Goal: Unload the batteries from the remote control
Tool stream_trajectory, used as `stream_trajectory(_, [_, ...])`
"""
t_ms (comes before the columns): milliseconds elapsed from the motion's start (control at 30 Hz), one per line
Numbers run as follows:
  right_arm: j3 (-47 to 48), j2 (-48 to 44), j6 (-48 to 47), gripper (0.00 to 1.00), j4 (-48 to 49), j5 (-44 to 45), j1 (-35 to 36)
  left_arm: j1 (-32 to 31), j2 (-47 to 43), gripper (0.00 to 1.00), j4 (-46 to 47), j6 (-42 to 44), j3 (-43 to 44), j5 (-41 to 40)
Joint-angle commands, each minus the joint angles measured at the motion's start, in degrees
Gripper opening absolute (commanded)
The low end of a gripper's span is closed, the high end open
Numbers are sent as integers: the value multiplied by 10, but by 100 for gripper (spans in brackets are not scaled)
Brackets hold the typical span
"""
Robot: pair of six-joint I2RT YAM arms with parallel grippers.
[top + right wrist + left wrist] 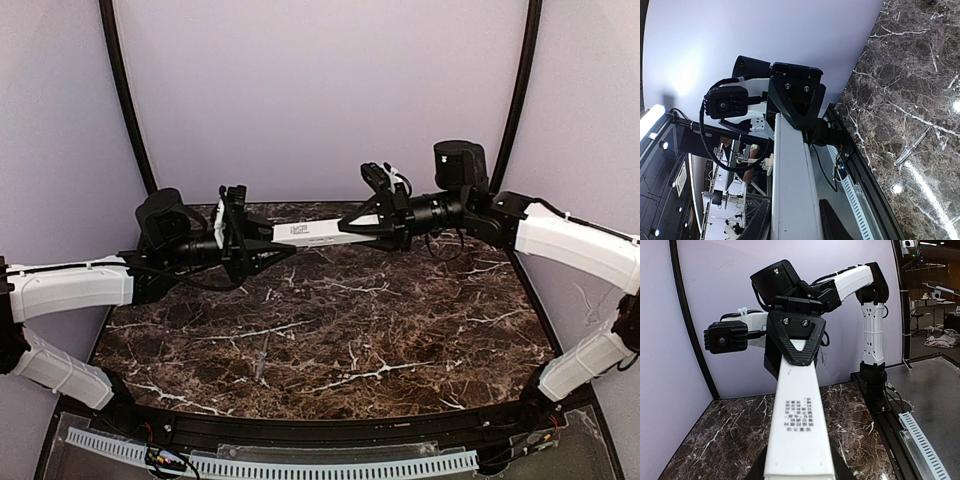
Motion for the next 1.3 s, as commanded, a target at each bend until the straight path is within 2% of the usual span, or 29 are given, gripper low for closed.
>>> stream_trajectory(0, [-20, -23, -19, 22, 11, 4, 3, 1, -37, 0, 36, -33, -18, 8])
stream_trajectory(200, [-28, -40, -16, 29, 3, 11, 3, 0, -45, 0, 32, -28, -21, 7])
stream_trajectory(600, [-6, -44, -32, 80, -41, 28, 3, 0, -50, 0, -13, -4, -13, 7])
stream_trajectory(967, [44, -18, -59, 80, -165, 79, 0, 0, -58, 0, -114, 72, 9, -19])
stream_trajectory(1267, [54, 3, -72, 69, -188, 103, 4, 0, -53, 0, -131, 81, 16, -22])
